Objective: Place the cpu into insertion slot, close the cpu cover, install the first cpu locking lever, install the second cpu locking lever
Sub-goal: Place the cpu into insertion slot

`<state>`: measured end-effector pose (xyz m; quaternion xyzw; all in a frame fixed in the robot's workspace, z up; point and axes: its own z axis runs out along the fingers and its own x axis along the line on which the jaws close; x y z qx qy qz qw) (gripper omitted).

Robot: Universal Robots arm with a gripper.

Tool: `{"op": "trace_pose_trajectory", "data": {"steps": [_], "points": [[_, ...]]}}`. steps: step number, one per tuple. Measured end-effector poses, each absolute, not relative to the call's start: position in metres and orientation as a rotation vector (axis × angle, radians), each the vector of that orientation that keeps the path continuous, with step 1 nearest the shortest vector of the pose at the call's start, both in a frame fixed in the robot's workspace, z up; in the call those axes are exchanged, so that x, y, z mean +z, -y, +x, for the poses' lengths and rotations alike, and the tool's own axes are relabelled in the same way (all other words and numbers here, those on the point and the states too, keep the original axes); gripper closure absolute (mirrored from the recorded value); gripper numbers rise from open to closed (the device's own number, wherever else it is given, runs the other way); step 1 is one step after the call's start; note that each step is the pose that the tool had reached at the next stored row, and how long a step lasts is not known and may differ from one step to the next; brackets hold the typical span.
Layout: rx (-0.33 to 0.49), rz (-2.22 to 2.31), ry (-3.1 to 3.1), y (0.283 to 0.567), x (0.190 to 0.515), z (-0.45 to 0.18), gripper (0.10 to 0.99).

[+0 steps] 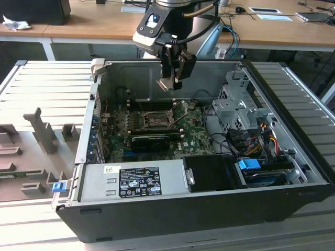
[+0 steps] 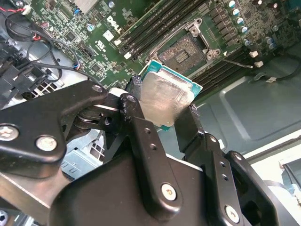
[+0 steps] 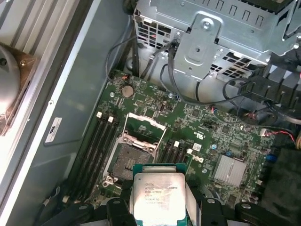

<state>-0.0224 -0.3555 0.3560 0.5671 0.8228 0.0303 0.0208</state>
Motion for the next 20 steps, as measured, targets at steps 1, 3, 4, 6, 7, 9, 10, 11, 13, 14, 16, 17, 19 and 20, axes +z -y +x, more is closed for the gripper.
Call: {"op": "trace_pose_trajectory", "data": {"steps": [1, 3, 4, 6, 7, 9, 10, 11, 13, 14, 16, 17, 19, 20], "points": [[0.093, 1.768, -2.544, 0.3555, 0.3558, -0.0224, 0.557], [0.092, 1.784, -2.532, 0.3555, 0.3555, -0.0224, 0.557], [0.091, 1.792, -2.525, 0.3555, 0.3553, -0.0224, 0.557], [0.089, 1.805, -2.515, 0.3555, 0.3549, -0.0224, 0.557], [0.088, 1.816, -2.507, 0.3555, 0.3546, -0.0224, 0.557], [0.085, 1.836, -2.49, 0.3555, 0.3541, -0.0224, 0.557], [0.084, 1.841, -2.485, 0.3555, 0.3539, -0.0224, 0.557], [0.082, 1.85, -2.478, 0.3555, 0.3537, -0.0224, 0.557], [0.081, 1.861, -2.469, 0.3555, 0.3534, -0.0224, 0.557], [0.08, 1.87, -2.462, 0.3555, 0.3532, -0.0224, 0.557], [0.078, 1.885, -2.449, 0.3555, 0.3528, -0.0224, 0.557], [0.077, 1.894, -2.441, 0.3555, 0.3525, -0.0224, 0.557], [0.076, 1.905, -2.432, 0.3555, 0.3522, -0.0224, 0.557], [0.075, 1.91, -2.428, 0.3555, 0.3521, -0.0224, 0.557]]}}
